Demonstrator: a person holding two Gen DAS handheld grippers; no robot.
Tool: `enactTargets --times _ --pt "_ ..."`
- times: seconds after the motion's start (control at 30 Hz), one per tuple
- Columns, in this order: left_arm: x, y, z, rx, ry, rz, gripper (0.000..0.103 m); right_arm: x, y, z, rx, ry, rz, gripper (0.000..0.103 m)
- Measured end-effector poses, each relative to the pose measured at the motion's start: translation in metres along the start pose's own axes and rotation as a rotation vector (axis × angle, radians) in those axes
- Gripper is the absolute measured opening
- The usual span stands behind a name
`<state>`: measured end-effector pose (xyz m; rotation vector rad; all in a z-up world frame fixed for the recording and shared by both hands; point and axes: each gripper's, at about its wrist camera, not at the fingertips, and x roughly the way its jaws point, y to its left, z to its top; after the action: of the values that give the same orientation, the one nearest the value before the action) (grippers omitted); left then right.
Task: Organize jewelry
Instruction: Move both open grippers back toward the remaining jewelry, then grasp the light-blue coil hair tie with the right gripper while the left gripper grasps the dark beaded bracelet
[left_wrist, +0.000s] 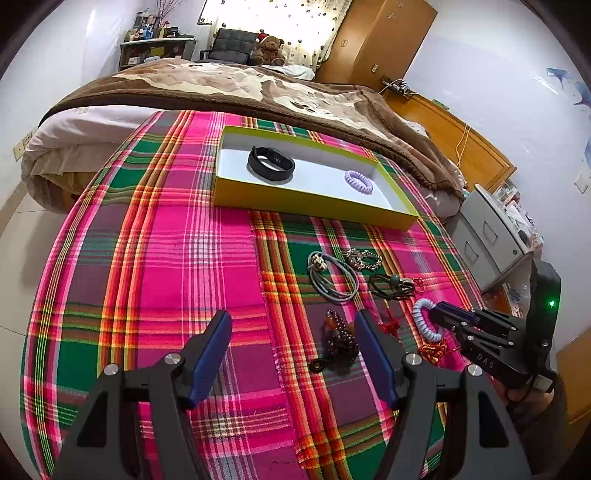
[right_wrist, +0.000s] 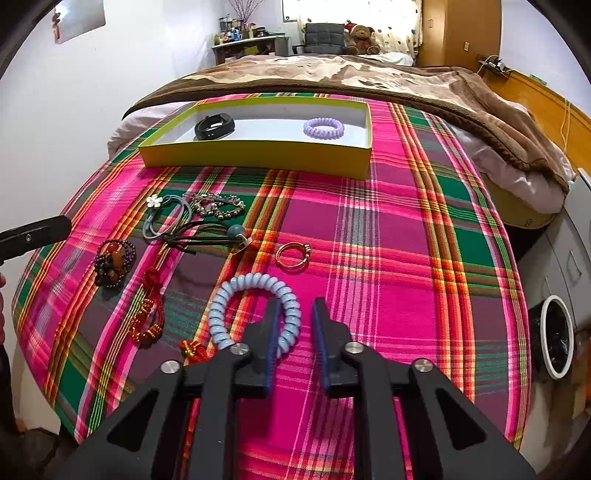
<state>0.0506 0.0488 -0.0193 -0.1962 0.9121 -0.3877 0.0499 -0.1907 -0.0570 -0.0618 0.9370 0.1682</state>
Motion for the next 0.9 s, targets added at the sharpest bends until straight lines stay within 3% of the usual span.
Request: enactTargets --times 0.13,0.4,0.63,0.9 --pt "0.001 -0.003 -0.002 0.010 0.005 -0.013 0.070 -0.001 -0.001 -0.001 0.004 -0.002 -0.019 0.010" --pt "0.013 -0.028 -0.010 0.075 0.044 -0.014 0.070 -0.022 -0.021 0.004 0.115 -0.099 -0.025 0.009" --pt "0.031 -0.042 -0.017 0.120 0.065 0.102 0.067 -0.026 -0.025 0.003 0.128 -0.105 -0.019 0.009" --pt "0.042 -0.052 -0.018 0.154 0.078 0.146 0.053 -0.025 -0.023 0.002 0.133 -0.107 0.011 0.009"
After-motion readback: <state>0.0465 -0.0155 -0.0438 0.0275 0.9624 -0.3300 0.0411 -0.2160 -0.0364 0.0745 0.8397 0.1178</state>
